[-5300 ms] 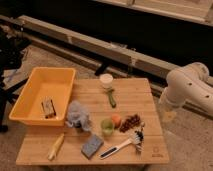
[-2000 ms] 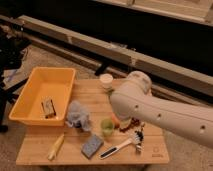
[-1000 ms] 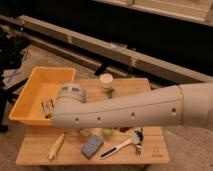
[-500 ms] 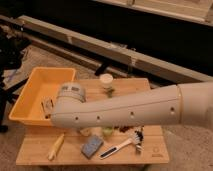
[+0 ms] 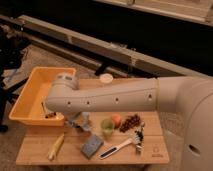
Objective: Wipe tray with towel
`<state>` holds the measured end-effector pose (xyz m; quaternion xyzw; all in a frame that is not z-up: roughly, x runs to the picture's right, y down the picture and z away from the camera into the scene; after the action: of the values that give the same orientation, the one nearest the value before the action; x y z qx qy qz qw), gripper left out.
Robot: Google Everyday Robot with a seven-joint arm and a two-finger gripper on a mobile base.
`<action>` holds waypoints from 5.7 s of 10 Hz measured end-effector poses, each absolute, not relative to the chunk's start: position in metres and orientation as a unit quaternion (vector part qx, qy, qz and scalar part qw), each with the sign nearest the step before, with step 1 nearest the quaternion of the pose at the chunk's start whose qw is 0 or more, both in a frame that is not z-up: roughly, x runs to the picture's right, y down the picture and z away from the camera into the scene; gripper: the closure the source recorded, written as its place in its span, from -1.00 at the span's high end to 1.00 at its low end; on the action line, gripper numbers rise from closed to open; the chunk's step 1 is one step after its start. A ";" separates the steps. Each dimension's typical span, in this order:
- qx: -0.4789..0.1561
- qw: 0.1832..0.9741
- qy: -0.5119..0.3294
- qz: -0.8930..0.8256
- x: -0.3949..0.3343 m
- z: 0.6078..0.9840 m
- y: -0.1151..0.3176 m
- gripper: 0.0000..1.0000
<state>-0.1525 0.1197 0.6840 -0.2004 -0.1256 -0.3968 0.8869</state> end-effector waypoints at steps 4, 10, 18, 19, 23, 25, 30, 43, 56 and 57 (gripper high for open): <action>-0.239 0.871 -0.133 -0.407 -0.156 0.719 0.124 0.30; -0.280 0.849 -0.147 -0.423 -0.166 0.736 0.136 -0.05; -0.284 0.858 -0.148 -0.401 -0.154 0.729 0.129 -1.00; -0.273 0.864 -0.146 -0.397 -0.153 0.720 0.123 -1.00; -0.177 0.894 -0.135 -0.389 -0.169 0.660 0.072 -1.00; -0.114 0.906 -0.139 -0.383 -0.186 0.625 0.041 -1.00; -0.031 0.904 -0.169 -0.392 -0.264 0.599 -0.002 -1.00; -0.077 0.852 -0.221 -0.469 -0.358 0.711 -0.036 -1.00; -0.132 0.853 -0.206 -0.460 -0.311 0.761 -0.019 -1.00; -0.138 0.853 -0.207 -0.460 -0.309 0.767 -0.018 -1.00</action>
<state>-0.3094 -0.0181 0.7674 -0.1381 -0.2069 -0.4597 0.8525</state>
